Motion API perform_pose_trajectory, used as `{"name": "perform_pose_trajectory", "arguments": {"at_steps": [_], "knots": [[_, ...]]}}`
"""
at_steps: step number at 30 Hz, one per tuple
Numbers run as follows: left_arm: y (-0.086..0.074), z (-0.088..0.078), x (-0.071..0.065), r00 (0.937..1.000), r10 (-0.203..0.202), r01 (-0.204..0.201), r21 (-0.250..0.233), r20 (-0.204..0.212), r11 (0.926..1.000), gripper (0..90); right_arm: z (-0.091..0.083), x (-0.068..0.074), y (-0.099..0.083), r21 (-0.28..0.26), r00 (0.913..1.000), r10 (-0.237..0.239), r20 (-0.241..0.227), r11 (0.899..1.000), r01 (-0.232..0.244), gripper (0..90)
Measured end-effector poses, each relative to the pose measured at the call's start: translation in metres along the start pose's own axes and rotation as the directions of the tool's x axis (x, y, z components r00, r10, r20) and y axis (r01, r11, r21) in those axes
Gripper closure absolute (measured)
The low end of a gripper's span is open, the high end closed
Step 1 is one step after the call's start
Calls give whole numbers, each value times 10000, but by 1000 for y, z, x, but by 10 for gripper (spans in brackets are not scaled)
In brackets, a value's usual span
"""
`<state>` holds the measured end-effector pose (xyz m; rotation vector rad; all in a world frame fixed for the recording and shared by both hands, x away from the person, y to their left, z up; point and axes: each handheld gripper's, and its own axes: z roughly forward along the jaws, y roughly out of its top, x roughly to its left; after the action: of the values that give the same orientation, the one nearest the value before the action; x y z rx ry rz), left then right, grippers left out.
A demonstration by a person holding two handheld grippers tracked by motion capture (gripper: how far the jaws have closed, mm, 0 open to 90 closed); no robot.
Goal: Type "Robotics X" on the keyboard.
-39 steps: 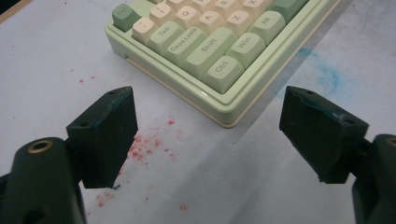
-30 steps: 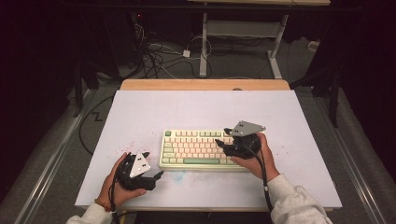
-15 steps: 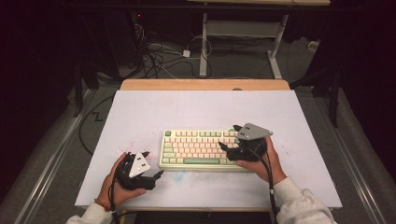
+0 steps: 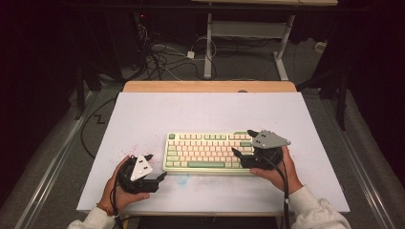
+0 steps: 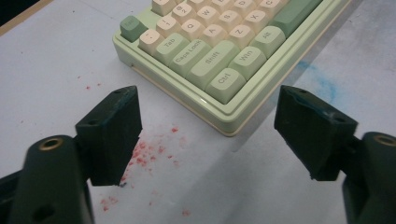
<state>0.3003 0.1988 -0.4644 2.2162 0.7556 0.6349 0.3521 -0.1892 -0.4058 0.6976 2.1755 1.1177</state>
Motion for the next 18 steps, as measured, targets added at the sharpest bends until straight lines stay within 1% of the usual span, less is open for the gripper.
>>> {"name": "perform_pose_trajectory", "arguments": {"at_steps": [2,6,8,9,11,13,14,15,16,18], "knots": [[0,0,0,10000,-7,8,31,-64,10000,233,-3,-1,-2,6,10000,-53,34,10000,53,221],[1,-1,0,10000,-41,41,27,-50,10000,269,-9,-2,-6,-29,9999,-44,153,10000,45,222],[2,-2,0,9999,-71,71,-29,-146,10000,294,-13,-3,-9,-71,9998,-36,172,10000,38,222],[2,-3,1,9999,-77,76,-41,-85,10000,305,-15,-4,-10,-88,9997,-36,226,10000,38,223],[3,-4,1,9999,-70,69,-79,-83,9999,375,-18,-5,-12,-81,9996,-16,277,10000,18,223],[4,-5,2,9998,-181,182,-93,93,9998,420,-23,-5,-15,-113,9995,11,324,9999,-7,224],[5,-6,2,9998,-219,219,-101,38,9997,446,-25,-6,-17,-83,9993,11,387,10000,-8,223],[6,-6,3,9995,-315,315,-10,-15,9995,472,-27,-6,-18,-74,9991,-1,416,10000,4,223],[7,-6,3,9992,-407,407,98,-17,9991,517,-29,-6,-20,-105,9989,-26,476,9999,31,224],[7,-8,4,9986,-500,501,-18,167,9987,580,-32,-7,-24,-62,9986,-43,521,10000,46,223]]}}
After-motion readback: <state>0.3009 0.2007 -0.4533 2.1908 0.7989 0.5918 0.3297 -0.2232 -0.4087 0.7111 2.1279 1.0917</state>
